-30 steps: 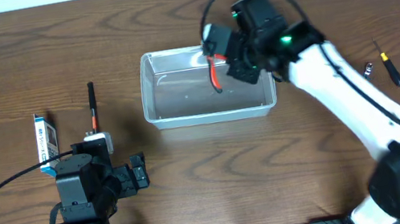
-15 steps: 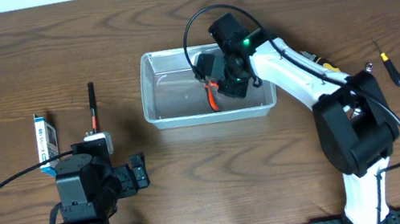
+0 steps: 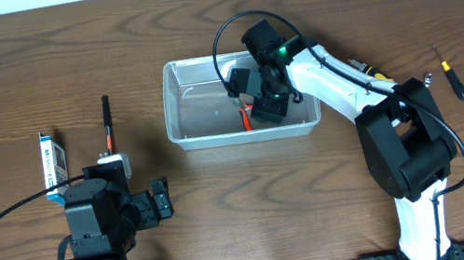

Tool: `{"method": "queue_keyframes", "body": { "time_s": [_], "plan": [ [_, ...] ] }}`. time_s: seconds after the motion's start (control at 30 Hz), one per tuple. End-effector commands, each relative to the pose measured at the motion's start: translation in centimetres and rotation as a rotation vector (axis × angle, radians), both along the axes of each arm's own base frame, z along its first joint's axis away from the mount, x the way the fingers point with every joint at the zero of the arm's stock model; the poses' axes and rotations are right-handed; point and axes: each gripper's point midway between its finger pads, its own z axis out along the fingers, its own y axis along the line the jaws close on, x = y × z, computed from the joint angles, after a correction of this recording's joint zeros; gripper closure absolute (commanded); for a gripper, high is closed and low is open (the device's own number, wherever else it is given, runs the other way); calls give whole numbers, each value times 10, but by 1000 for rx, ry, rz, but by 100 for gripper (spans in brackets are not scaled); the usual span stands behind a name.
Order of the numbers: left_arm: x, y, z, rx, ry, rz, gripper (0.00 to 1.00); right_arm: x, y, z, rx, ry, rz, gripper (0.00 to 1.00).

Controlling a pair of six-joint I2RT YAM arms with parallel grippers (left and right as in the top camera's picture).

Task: Pack container
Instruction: 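Carry the red pliers into the clear container and release, then move the right gripper to the yellow-black screwdriver and grasp it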

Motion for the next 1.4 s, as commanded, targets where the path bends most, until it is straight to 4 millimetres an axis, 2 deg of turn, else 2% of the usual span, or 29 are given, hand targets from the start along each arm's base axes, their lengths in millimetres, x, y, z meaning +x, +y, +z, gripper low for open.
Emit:
{"method": "queue_keyframes", "body": {
  "time_s": [0.0,0.07,0.13,0.2,0.27,0.33,0.4,0.43,0.5,0.63,0.73,0.8,0.9,1.2,1.37],
  "plan": [
    [2,2,8,0,-18,17,2,9,11,28,43,-37,-30,24],
    [2,2,8,0,-18,17,2,16,15,59,75,-71,-75,24],
    [2,2,8,0,-18,17,2,24,17,109,121,-129,-119,24],
    [2,2,8,0,-18,16,2,33,9,159,142,-217,-166,22],
    [2,2,8,0,-18,17,2,48,-16,205,122,-336,-280,16],
    [2,2,8,0,-18,17,2,60,-52,240,85,-428,-407,5],
    [2,2,8,0,-18,16,2,60,-90,255,41,-431,-468,4],
    [2,2,8,0,-18,17,2,58,-111,255,10,-410,-486,4],
    [2,2,8,-1,-18,17,2,53,-149,246,-51,-357,-516,3],
    [2,2,8,-1,-18,17,2,53,-217,212,-151,-237,-575,1],
    [2,2,8,-1,-18,17,2,61,-244,182,-155,-163,-600,1],
    [2,2,8,0,-18,17,2,66,-254,160,-151,-109,-616,1],
    [2,2,8,0,-18,17,2,70,-264,121,-170,-22,-631,1],
    [2,2,8,0,-18,17,2,71,-255,38,-167,169,-608,1],
    [2,2,8,0,-18,17,2,64,-255,20,-175,220,-596,1]
  ]
}}
